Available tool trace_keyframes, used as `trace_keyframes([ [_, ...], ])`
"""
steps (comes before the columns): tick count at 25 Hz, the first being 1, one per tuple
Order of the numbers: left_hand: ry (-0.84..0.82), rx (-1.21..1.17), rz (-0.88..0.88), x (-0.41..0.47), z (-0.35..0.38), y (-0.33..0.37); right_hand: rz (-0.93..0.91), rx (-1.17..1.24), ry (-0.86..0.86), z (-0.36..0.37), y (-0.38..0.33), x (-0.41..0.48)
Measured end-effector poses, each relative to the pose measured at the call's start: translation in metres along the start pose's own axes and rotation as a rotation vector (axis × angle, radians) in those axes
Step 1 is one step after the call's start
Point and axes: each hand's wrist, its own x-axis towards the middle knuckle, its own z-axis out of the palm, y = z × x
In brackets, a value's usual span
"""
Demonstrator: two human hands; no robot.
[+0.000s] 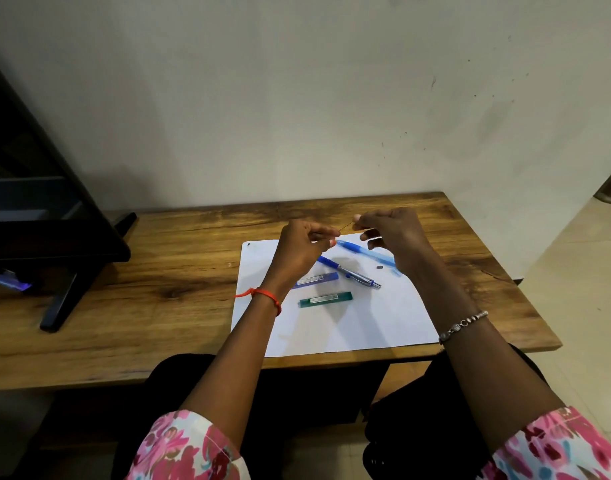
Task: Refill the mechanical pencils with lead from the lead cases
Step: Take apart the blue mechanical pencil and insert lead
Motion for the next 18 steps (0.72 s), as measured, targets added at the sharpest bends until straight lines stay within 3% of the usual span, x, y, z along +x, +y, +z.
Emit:
trace_keyframes([
  [3, -0.021, 0.281, 0.153, 0.006, 0.016, -0.007, -0.017, 0.032, 0.270, -0.011, -0.001, 0.009],
  [5, -0.102, 0.436, 0.249, 0.007, 0.030, -0.006, 0.009, 0.093, 0.357, -0.017, -0.001, 0.013],
  [10, -0.238, 0.679, 0.401, 0.018, 0.056, -0.005, 0.053, 0.188, 0.435, -0.023, -0.001, 0.017],
  [18, -0.190, 0.866, 0.544, 0.020, 0.064, -0.001, 0.053, 0.230, 0.427, -0.024, -0.001, 0.018],
])
